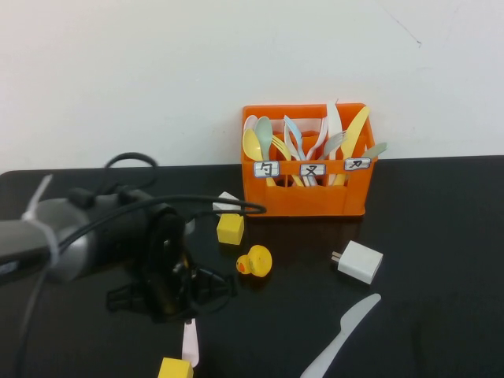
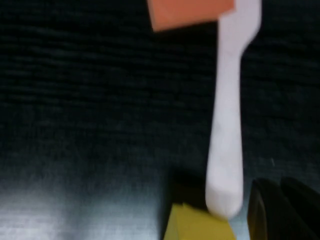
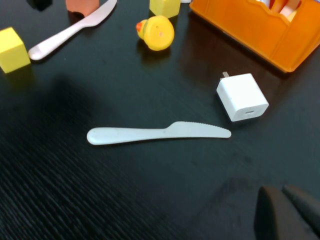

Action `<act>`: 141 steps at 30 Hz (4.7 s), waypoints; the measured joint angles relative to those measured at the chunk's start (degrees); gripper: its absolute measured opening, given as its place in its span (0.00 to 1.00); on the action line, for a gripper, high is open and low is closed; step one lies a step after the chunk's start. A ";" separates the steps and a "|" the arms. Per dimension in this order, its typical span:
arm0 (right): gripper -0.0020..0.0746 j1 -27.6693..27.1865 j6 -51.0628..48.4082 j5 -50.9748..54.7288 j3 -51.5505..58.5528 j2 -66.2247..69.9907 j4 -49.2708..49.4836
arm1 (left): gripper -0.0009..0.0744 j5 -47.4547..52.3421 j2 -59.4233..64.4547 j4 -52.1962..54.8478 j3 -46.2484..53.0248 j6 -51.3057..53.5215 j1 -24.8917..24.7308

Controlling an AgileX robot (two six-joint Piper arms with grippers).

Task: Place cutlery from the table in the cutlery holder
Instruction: Pick up the knife, then place the knife on the box

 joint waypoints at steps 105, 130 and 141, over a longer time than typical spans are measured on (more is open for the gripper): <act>0.02 0.00 -0.09 -0.47 0.00 0.00 1.35 | 0.17 2.28 -0.21 13.23 -24.16 -9.90 0.09; 0.02 0.00 -0.09 -0.47 0.00 0.00 1.45 | 0.17 -51.77 4.66 14.62 -26.27 -10.02 -0.22; 0.02 0.00 -0.09 -0.47 0.00 0.00 1.45 | 0.17 -64.03 10.98 19.03 -28.39 -9.49 -1.19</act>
